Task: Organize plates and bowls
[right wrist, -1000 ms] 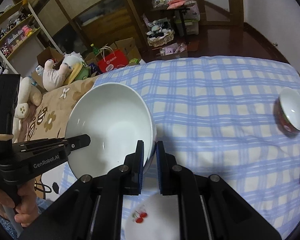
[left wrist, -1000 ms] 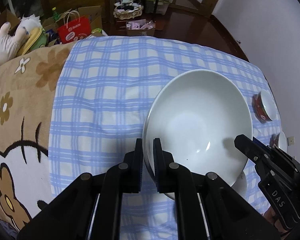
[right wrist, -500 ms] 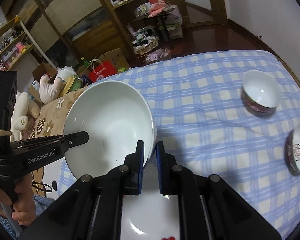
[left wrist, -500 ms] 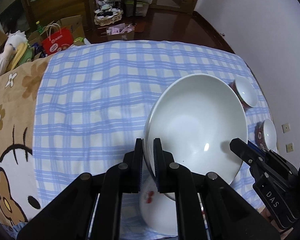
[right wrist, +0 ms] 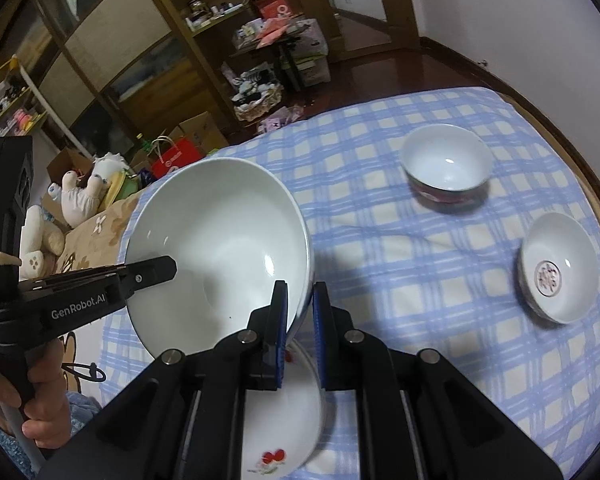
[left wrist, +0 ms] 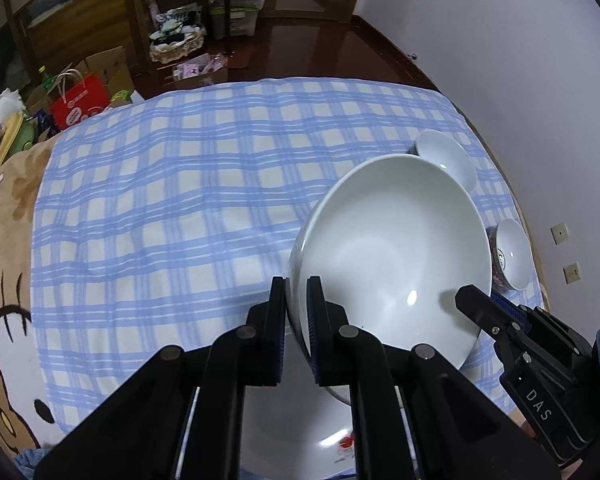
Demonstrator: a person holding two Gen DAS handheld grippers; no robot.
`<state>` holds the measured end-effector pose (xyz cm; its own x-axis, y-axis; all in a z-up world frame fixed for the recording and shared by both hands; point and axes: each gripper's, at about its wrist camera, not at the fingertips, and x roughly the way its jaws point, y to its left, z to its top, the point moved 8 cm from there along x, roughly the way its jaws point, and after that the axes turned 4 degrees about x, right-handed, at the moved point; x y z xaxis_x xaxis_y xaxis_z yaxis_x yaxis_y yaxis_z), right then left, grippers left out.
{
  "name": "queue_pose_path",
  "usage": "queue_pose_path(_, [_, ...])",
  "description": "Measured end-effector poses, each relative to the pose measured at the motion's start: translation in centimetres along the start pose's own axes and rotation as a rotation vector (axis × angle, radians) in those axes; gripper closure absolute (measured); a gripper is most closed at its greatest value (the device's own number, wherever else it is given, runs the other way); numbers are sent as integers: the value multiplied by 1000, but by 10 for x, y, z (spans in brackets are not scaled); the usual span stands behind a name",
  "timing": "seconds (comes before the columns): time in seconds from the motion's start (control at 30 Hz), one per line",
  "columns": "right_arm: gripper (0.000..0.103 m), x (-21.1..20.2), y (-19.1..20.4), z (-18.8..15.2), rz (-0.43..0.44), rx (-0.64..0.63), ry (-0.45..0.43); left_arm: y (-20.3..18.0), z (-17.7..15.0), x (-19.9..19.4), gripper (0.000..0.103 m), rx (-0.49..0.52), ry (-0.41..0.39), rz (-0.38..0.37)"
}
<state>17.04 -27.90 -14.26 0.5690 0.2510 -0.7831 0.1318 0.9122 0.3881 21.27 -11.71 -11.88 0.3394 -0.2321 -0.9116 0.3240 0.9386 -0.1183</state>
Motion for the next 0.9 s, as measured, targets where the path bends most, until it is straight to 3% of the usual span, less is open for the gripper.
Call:
queue_pose_path(0.47, [89,0,-51,-24,-23,84,22,-43,-12,35,93,73,47,-41])
queue_pose_path(0.9, [88,2,-69,-43,-49,95,15,-58,-22,52,93,111,29,-61])
